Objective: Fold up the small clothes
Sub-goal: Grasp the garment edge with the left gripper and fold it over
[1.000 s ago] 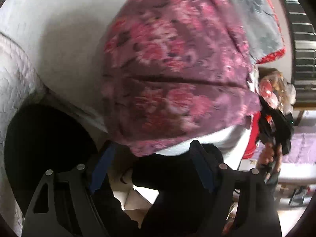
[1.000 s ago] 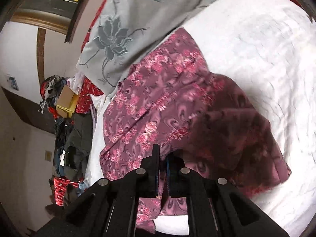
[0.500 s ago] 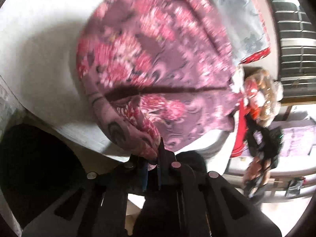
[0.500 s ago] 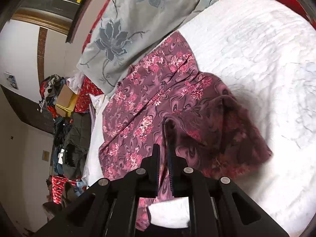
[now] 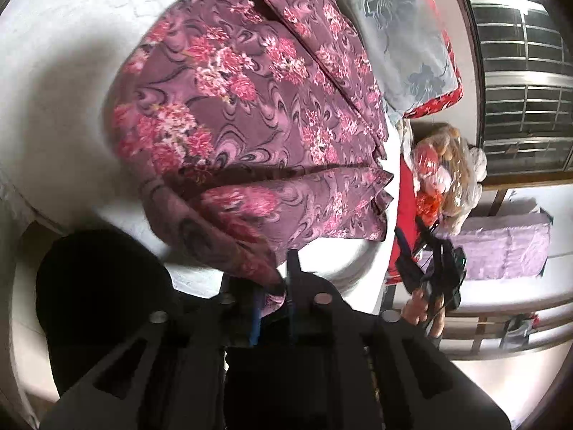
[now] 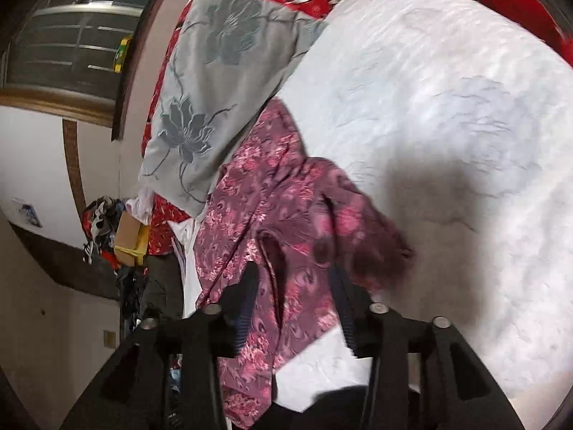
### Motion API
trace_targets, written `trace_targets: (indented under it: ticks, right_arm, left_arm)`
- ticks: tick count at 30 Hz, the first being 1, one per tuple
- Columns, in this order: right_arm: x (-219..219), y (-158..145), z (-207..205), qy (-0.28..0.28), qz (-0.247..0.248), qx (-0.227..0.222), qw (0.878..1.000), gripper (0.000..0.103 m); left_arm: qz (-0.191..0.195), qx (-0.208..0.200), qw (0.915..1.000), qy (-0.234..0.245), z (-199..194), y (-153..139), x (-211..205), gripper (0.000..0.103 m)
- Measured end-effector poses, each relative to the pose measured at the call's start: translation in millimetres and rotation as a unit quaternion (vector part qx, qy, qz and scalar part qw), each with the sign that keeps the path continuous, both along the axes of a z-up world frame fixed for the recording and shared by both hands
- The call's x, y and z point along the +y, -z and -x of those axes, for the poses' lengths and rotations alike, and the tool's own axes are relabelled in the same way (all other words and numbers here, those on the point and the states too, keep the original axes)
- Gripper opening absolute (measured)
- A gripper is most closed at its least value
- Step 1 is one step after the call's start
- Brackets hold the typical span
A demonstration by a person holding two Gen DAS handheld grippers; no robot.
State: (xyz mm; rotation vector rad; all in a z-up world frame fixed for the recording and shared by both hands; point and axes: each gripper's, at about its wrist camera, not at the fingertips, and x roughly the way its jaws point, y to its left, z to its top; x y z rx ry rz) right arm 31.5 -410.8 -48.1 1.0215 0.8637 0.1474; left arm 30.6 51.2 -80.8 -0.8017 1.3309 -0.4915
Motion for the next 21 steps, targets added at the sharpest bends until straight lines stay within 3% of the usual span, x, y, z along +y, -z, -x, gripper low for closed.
trace_targets:
  ticks: [1, 2, 3, 6, 7, 8, 9, 11, 15, 21]
  right_arm:
    - [3, 5, -10, -0.001, 0.007, 0.009, 1.0, 0.049]
    - [6, 9, -19, -0.003, 0.018, 0.024, 1.0, 0.05]
    - [9, 15, -30, -0.003, 0.037, 0.044, 0.998, 0.05]
    - [16, 31, -50, -0.008, 0.041, 0.063, 0.997, 0.05]
    - [19, 33, -55, -0.015, 0.045, 0.066, 0.997, 0.049]
    - [22, 32, -57, -0.024, 0.048, 0.063, 0.997, 0.036]
    - [25, 31, -61, -0.047, 0.041, 0.055, 0.997, 0.009]
    - [27, 23, -59, -0.061, 0.043, 0.038, 0.996, 0.006]
    - [20, -3, -45, -0.067, 0.024, -0.014, 0.997, 0.006]
    - [3, -37, -45, -0.051, 0.005, -0.067, 0.996, 0.006]
  left_arm:
    - [0.0, 0.003, 1.0, -0.001, -3, 1, -1, 0.027]
    - [0.001, 0.008, 1.0, -0.004, -5, 3, -2, 0.041]
    - [0.003, 0.015, 0.9998, -0.009, -7, 6, -2, 0.046]
    - [0.011, 0.034, 0.9993, -0.007, -13, 16, -6, 0.047]
    - [0.013, 0.038, 0.9992, -0.005, -15, 18, -6, 0.038]
    - [0.013, 0.041, 0.9991, -0.002, -17, 19, -7, 0.019]
    - [0.013, 0.046, 0.9989, 0.003, -19, 20, -6, 0.01]
    - [0.02, 0.055, 0.9983, 0.002, -21, 21, -1, 0.005]
    - [0.049, 0.058, 0.997, -0.01, -21, 8, 14, 0.005]
    - [0.095, 0.009, 0.9947, -0.039, -38, -39, 35, 0.005]
